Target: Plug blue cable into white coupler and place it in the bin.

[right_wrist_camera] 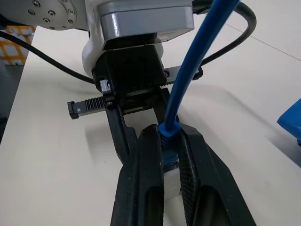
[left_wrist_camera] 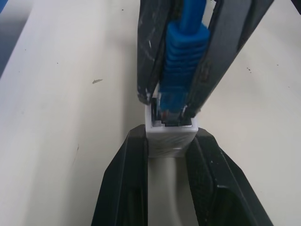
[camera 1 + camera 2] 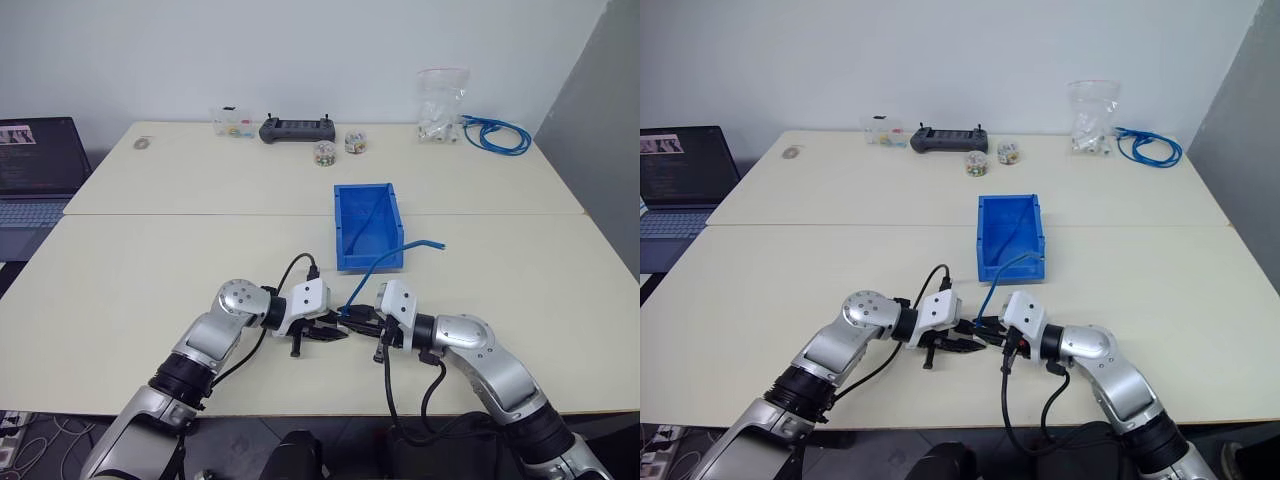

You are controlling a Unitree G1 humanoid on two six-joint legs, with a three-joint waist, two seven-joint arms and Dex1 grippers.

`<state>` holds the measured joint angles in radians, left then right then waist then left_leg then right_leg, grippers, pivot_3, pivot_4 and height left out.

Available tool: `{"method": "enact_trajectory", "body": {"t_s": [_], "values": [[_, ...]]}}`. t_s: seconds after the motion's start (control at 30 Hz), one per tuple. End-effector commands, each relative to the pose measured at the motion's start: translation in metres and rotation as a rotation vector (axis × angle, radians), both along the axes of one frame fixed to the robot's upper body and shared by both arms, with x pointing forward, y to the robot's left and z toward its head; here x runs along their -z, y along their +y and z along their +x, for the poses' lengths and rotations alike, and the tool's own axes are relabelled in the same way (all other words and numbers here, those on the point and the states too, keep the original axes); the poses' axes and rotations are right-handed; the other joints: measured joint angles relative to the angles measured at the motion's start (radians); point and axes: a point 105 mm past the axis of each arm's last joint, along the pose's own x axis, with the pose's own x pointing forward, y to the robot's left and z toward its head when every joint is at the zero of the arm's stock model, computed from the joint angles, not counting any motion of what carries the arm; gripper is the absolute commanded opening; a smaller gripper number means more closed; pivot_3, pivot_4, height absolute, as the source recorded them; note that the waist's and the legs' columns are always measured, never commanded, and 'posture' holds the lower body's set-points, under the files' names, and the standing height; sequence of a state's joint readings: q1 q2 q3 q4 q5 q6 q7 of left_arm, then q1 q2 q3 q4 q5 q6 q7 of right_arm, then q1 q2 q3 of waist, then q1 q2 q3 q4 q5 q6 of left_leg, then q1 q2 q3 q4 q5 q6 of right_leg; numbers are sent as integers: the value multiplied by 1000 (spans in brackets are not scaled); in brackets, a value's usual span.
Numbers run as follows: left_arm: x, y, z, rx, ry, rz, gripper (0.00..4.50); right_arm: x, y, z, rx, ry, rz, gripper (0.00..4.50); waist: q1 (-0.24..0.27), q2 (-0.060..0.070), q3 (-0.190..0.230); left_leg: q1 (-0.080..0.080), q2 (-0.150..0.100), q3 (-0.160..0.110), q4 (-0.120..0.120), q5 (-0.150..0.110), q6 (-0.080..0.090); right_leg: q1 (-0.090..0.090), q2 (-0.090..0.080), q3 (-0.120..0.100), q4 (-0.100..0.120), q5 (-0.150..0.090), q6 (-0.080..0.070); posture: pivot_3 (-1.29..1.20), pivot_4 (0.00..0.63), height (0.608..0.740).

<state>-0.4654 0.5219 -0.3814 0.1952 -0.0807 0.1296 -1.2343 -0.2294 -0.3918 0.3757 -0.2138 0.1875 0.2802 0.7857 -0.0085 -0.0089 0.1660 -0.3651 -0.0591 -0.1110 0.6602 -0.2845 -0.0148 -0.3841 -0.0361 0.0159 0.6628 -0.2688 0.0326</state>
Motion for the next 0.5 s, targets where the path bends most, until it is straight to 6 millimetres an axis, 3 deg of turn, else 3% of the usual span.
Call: {"method": "enact_trajectory", "body": {"t_s": [0.03,0.23,0.5], "values": [[20,8,-6,-22,63,72,781,16,-1,-5,-42,44,-84,158,0,0,0,0,0,0,0,0,0,0,0,0,0,0,0,0,150,740],[20,9,-5,-24,60,74,781,39,-3,-8,-78,143,-203,152,0,0,-2,0,0,0,0,0,0,0,0,0,0,0,0,0,150,740],[20,11,-7,-29,63,75,781,53,-6,-6,-58,216,-286,149,0,-1,-11,2,1,0,-1,0,0,0,0,-1,-1,-1,0,0,150,740]]}}
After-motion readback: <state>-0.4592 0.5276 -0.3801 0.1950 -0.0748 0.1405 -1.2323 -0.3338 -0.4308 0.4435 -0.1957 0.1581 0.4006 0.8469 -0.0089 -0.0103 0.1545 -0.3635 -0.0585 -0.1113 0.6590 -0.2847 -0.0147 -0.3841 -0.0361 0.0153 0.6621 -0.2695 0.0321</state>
